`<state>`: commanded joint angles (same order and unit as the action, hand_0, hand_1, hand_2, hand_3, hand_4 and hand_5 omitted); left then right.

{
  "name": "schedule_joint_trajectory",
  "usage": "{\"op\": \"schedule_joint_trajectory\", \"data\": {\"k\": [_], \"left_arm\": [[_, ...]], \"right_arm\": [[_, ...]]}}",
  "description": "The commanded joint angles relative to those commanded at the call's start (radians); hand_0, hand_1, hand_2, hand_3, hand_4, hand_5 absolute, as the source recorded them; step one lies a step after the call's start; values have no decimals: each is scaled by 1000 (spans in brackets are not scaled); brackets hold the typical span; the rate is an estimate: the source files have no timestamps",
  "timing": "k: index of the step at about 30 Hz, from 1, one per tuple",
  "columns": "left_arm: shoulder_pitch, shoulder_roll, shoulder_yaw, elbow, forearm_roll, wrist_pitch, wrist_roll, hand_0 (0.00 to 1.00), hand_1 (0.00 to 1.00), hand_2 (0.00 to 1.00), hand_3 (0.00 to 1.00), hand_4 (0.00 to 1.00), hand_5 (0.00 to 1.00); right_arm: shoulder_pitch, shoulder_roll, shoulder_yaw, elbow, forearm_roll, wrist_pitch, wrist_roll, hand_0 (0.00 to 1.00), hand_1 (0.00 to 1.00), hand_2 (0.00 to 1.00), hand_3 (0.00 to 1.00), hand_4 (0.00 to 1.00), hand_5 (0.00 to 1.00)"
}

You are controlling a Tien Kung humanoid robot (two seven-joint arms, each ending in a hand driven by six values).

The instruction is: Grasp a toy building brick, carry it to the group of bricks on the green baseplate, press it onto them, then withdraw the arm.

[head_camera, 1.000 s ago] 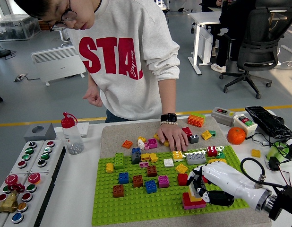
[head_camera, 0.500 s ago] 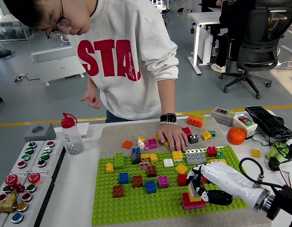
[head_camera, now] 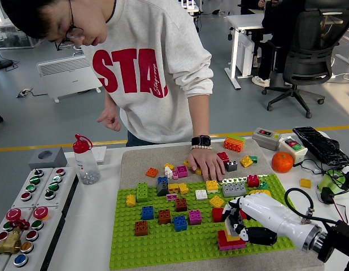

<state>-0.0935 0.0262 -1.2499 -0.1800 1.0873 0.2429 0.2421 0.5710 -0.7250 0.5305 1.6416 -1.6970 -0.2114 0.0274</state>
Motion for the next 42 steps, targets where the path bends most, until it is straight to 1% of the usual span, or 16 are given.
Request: {"op": "schedule_joint_trajectory", "data": {"k": [15,30,42], "left_arm": [[1,1,-1,0,1,-1,-1,670,615,573,458,236,998],[-1,2,-8,0,7,1,1,671,615,575,458,236,998],[-7,3,-5,0,2,1,-2,671,616,575,459,236,998]], "right_arm": [[1,-2,-2,1,1,4,-5,326,492,615,561,234,180],[-3,-11,34,25,-12,1,-5,323,489,614,560,237,182],[0,-6,42,10,-11,0,-3,323,488,613,560,237,182]]}}
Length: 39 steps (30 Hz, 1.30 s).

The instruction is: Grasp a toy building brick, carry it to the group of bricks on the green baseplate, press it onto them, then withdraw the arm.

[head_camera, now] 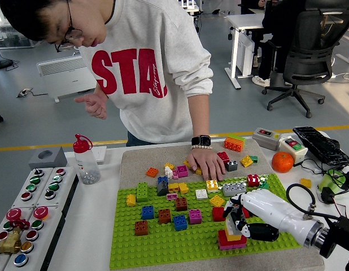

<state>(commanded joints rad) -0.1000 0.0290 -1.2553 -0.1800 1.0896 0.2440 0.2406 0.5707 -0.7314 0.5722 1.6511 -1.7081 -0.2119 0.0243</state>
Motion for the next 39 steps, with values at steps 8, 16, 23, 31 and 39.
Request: {"op": "schedule_joint_trajectory", "data": {"k": [8,16,23,31,39], "left_arm": [[-3,1,1,0,0,0,0,671,614,573,458,236,998],[-6,2,0,0,-1,1,-1,671,614,573,458,236,998],[-6,2,1,0,-1,0,-1,671,614,574,459,236,998],[-4,1,0,0,1,1,0,671,614,575,460,236,998],[-2,1,0,0,3,1,1,671,615,575,460,236,998]], "right_arm": [[3,5,-1,-8,2,-1,2,322,488,613,561,243,183],[6,9,-10,-10,6,-2,3,323,488,613,560,242,186],[6,14,-14,-14,8,-3,4,322,488,613,561,244,183],[6,21,-17,-21,8,-5,5,323,488,614,561,245,183],[7,26,-19,-26,8,-5,5,323,489,613,561,245,181]]}}
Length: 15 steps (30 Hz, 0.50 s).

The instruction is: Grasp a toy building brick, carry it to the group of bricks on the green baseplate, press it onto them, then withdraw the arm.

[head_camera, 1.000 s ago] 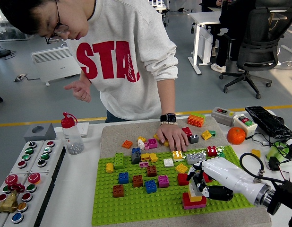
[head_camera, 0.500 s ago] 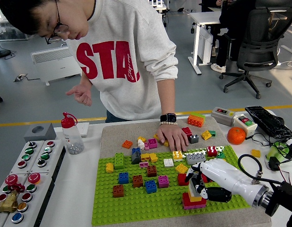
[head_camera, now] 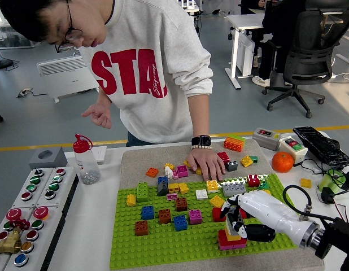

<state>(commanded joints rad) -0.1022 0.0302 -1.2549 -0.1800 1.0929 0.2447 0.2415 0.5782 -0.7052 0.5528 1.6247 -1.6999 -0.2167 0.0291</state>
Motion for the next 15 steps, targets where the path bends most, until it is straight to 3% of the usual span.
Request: {"op": "schedule_joint_trajectory", "data": {"k": [15], "left_arm": [[5,-1,0,0,1,0,1,671,615,576,460,236,998]], "right_arm": [[-6,1,-5,-1,3,-1,1,323,489,614,561,244,179]]}}
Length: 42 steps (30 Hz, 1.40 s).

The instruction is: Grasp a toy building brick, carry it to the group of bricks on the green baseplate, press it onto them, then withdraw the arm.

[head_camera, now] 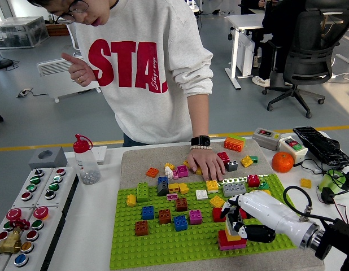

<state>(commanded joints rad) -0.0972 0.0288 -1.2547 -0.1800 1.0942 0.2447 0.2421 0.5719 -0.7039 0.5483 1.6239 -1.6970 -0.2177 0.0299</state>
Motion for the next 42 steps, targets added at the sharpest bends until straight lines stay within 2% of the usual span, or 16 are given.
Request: {"op": "schedule_joint_trajectory", "data": {"k": [21,25,26,31,32,37,38,42], "left_arm": [[-4,2,0,0,-4,0,-2,671,615,577,461,236,998],[-5,2,-1,0,-4,-1,-2,671,615,577,461,236,998],[-5,2,-1,0,-3,-1,-2,671,615,577,460,236,998],[-6,3,-4,0,-2,-1,-2,671,615,577,460,236,998],[-6,3,-4,0,-1,-1,-1,671,615,577,461,236,998],[-6,3,-5,0,0,-2,-1,671,615,577,461,236,998],[-6,3,-5,0,0,-2,-1,671,615,577,461,237,998],[-6,2,-7,0,3,-3,0,671,615,577,461,237,998]], "right_arm": [[-11,-22,67,63,-28,-1,-5,322,489,614,560,245,178],[-25,-28,104,70,-38,-8,-9,322,489,614,560,245,178],[-29,-31,116,72,-42,-12,-11,473,544,644,584,253,177],[-71,-53,195,87,-69,-27,-70,473,544,644,584,253,177],[-84,-59,214,90,-74,-29,-85,696,694,729,664,313,222],[-133,-73,272,98,-81,-46,-114,696,694,729,664,313,222],[-147,-75,286,98,-79,-53,-115,908,835,859,830,474,411],[-197,-70,344,88,-58,-99,-112,908,835,859,830,474,411]]}}
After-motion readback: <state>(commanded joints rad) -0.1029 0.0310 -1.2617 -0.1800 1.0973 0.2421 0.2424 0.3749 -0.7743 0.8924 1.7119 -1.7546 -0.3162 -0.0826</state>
